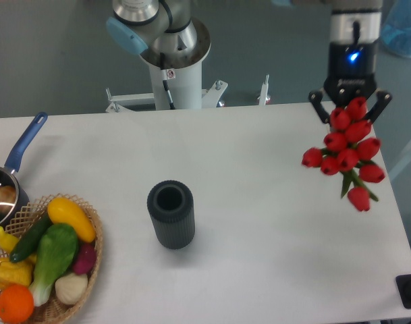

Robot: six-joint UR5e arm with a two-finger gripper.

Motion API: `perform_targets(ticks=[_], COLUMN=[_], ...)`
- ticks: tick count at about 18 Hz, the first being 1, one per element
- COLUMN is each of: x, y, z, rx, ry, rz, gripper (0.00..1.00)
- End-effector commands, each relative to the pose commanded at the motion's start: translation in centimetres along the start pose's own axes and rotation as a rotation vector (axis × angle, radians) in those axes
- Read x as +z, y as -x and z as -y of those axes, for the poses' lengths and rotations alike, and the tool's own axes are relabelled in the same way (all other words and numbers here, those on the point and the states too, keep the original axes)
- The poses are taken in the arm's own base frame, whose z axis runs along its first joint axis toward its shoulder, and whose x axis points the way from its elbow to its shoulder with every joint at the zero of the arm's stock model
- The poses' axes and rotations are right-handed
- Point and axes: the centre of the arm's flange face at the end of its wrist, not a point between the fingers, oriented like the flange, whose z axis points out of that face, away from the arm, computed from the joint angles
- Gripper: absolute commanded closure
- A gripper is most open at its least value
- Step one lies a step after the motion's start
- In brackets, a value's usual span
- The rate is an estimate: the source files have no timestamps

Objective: Place the flowers on the table
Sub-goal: 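Carry the tulips toward the table surface beside the grey vase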

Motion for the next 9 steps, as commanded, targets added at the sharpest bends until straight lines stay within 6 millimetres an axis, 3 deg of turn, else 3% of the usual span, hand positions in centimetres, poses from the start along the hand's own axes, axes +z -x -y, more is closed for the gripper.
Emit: perform_targets(ticks=[2, 9], x=[1.2, 7.7], y=[-0.1, -3.8], z=[-0.4, 1.5], rx=[0.002, 0.054], ry=[0.043, 0.125], rz=[0.001, -0.08], gripper=[0.71, 0.7])
